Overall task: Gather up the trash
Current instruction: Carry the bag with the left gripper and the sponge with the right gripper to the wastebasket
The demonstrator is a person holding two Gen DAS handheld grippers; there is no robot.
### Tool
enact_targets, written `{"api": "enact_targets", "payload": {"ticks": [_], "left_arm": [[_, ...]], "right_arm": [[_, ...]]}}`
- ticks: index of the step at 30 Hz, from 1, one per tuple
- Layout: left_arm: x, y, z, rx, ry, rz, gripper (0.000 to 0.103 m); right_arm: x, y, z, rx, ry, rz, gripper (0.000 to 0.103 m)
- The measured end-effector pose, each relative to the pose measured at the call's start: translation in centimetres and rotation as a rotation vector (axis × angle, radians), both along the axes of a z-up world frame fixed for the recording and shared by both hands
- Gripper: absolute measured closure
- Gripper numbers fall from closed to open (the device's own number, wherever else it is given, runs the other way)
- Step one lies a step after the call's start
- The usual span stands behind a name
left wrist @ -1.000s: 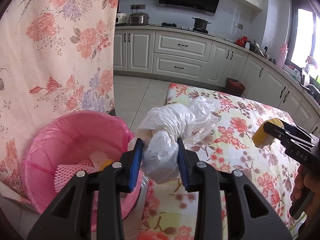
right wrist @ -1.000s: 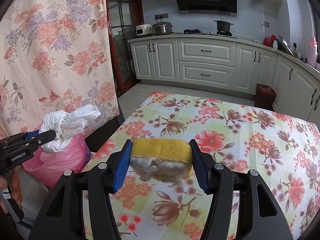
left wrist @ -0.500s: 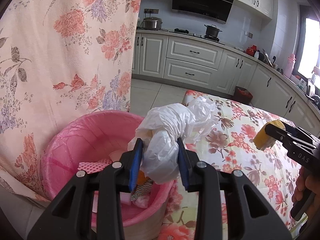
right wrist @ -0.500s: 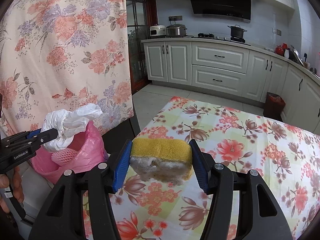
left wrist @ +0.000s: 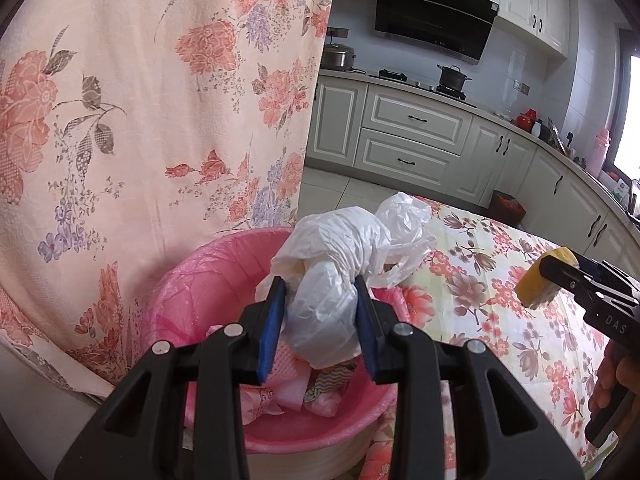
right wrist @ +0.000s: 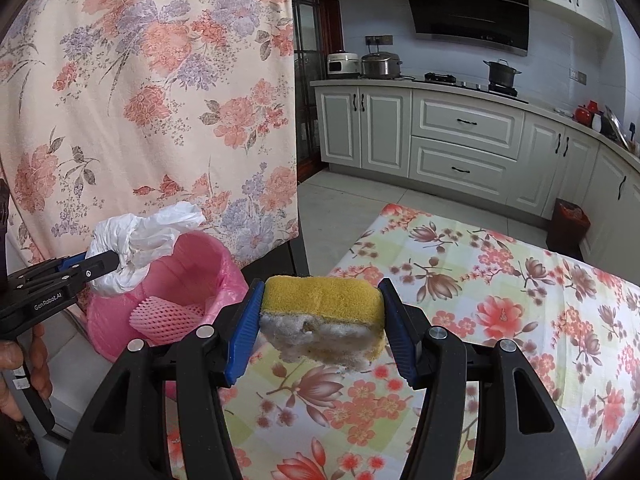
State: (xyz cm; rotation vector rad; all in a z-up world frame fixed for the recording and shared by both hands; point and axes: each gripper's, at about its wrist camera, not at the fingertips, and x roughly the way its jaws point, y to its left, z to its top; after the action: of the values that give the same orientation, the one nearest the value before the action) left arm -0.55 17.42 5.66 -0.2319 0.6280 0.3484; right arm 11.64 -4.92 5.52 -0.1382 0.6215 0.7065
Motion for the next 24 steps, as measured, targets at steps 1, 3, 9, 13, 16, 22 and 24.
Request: {"api": "enact_targets", "payload": {"ticks": [1, 3, 9, 13, 16, 22, 24], "left_arm": [[-0.2, 0.3, 0.0, -0.001, -0.001, 0.006, 0.070], [-0.5, 0.8, 0.0, -0.002, -0.001, 0.018, 0.070], [-1.5, 2.1, -0.2, -0.007, -0.004, 0.044, 0.070], [-2.1, 2.9, -0.3, -0.010, -0.009, 0.065, 0.070], [-2.4, 3.5, -0.4, -0.011, -0.009, 0.077, 0.070], [-3.0, 4.5, -0.5, -0.011, -0.007, 0.109, 0.069], [-3.1, 4.8, -0.5, -0.015, -0.007, 0.115, 0.069]], "right_arm": [[-0.2, 0.4, 0.1, -0.002, -0.001, 0.009, 0.048], [-0.5, 1.3, 0.2, -0.004, -0.004, 0.026, 0.048], [-1.4, 3.9, 0.4, -0.012, -0.005, 0.071, 0.048], [-1.9, 5.6, 0.4, -0.014, -0.001, 0.099, 0.048], [-2.4, 6.8, 0.2, -0.019, 0.003, 0.120, 0.048], [-3.3, 9.4, 0.0, -0.036, 0.005, 0.166, 0.048], [-3.7, 10.3, 0.0, -0.044, -0.003, 0.181, 0.048]]}}
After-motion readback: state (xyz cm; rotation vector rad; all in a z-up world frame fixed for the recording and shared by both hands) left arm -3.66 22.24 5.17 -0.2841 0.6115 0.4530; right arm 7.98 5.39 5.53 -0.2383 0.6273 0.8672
